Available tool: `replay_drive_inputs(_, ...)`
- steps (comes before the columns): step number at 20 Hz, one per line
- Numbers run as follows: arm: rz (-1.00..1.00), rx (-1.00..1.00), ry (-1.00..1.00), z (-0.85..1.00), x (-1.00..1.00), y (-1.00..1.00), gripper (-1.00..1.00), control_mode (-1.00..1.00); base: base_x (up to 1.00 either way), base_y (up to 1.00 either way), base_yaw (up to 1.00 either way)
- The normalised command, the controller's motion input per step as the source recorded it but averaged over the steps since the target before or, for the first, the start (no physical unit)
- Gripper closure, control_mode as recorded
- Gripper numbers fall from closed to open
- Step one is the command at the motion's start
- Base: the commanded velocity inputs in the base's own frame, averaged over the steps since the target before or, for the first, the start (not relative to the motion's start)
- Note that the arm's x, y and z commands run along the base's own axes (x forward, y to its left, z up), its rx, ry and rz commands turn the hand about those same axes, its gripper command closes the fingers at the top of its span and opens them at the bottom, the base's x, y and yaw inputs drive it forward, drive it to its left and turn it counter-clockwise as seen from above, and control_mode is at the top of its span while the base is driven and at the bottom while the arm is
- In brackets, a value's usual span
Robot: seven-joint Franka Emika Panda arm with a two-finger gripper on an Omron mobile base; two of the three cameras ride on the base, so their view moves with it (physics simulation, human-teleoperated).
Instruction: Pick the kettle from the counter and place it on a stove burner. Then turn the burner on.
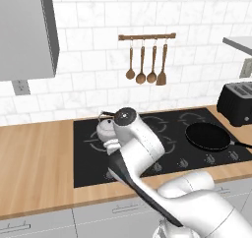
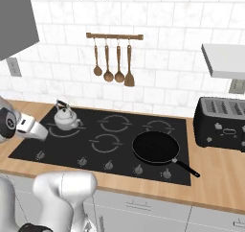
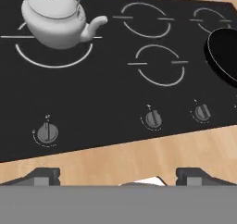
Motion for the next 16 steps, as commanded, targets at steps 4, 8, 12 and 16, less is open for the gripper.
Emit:
replay_drive_inputs(4, -0.08, 0.33, 0.28, 0.00, 0.00, 0.27, -1.00, -1.00, 0.00, 0.00, 0.00)
replay_drive_inputs(8, -0.01, 0.17, 0.28, -0.25, 0.00, 0.24, -1.00, -1.00, 0.00, 0.00, 0.00)
replay_drive_inputs(12, 0.03, 0.00, 0.24, -0.58, 0.00, 0.17, -1.00, -1.00, 0.00, 0.00, 0.00)
replay_drive_inputs(16, 0.00, 0.00, 0.24, -0.51, 0.15, 0.23, -1.00, -1.00, 0.00, 0.00, 0.00)
